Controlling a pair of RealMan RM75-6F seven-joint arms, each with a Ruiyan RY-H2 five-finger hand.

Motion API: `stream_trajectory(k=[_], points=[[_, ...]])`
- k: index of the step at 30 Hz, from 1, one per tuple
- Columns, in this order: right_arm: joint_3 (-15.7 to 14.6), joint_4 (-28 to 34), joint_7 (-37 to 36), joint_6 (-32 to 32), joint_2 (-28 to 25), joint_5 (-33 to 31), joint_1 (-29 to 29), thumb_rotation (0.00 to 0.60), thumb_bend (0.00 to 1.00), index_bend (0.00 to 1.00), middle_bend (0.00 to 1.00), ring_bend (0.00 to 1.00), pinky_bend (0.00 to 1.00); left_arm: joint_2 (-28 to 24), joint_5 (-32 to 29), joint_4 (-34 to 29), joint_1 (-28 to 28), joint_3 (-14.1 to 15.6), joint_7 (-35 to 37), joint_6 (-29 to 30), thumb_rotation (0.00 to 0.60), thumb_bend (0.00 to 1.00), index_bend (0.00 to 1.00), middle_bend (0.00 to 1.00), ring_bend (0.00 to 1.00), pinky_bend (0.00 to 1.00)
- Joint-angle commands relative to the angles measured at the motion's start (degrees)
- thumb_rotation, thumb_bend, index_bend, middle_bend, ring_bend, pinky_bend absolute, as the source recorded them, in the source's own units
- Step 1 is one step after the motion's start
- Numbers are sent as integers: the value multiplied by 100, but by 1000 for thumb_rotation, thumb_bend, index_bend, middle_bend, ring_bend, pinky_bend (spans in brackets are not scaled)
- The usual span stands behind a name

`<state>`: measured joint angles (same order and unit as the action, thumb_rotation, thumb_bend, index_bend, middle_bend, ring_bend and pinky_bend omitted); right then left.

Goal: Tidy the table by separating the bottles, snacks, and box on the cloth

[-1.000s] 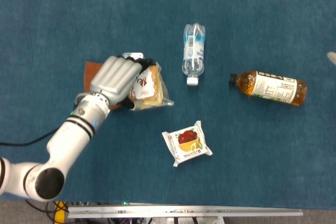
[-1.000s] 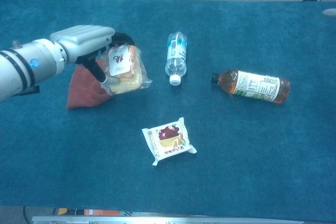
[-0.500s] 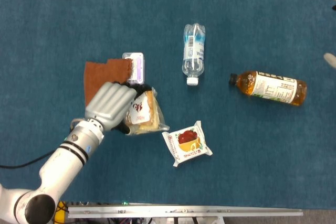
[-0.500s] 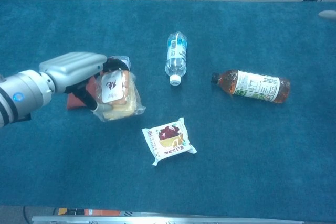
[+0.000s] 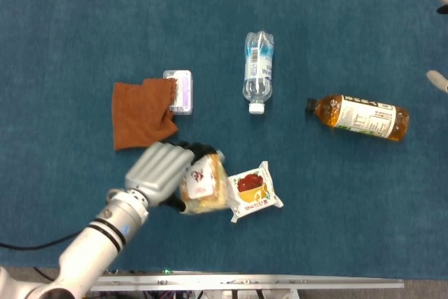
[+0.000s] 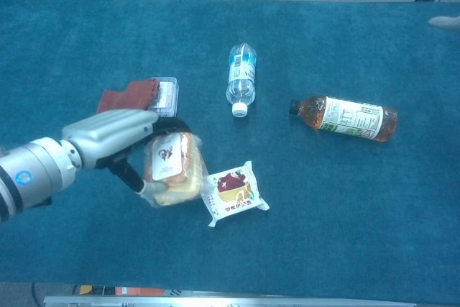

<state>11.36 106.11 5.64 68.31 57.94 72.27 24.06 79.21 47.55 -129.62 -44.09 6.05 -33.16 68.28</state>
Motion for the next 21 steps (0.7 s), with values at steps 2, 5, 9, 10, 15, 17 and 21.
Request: stream_trajectory(k=[2,5,9,10,15,17,21], points=[[-11,-5,-7,2,-2,13,-8,600,135,93,283,290,495,287,-20,78,16,-51,-164,23,600,246,211,202,181,327],[-13,-21,-38,20,-16,13,-29,600,135,93,283,290,495,410,-174,117,-23,-85,-272,-20,600,246,122,131,101,316],[-14,-57,-82,23,-23,0,-46,600,135,93,283,290,495,438,-427,136,-106,-166,-316,-138,600,246,2,14,1,223],[-16,-64,-91,21,-23,-1,-49,600,136,93,283,290,495,430,-482,150,-131,-195,-322,-164,600,246,0,4,0,202],[-13,-73,-108,40,-36,10,-64,600,135,93,283,290,495,335,-580,187,-215,-270,-400,-187,600,245,0,0,0,153],[-12,-70,-109,64,-43,14,-78,600,135,93,283,290,495,233,-558,181,-222,-308,-397,-151,600,246,0,0,0,150],[-36,-68,-62,103,-39,43,-104,600,136,93,283,290,495,-23,-447,232,-198,-379,-359,-43,600,246,0,0,0,137]])
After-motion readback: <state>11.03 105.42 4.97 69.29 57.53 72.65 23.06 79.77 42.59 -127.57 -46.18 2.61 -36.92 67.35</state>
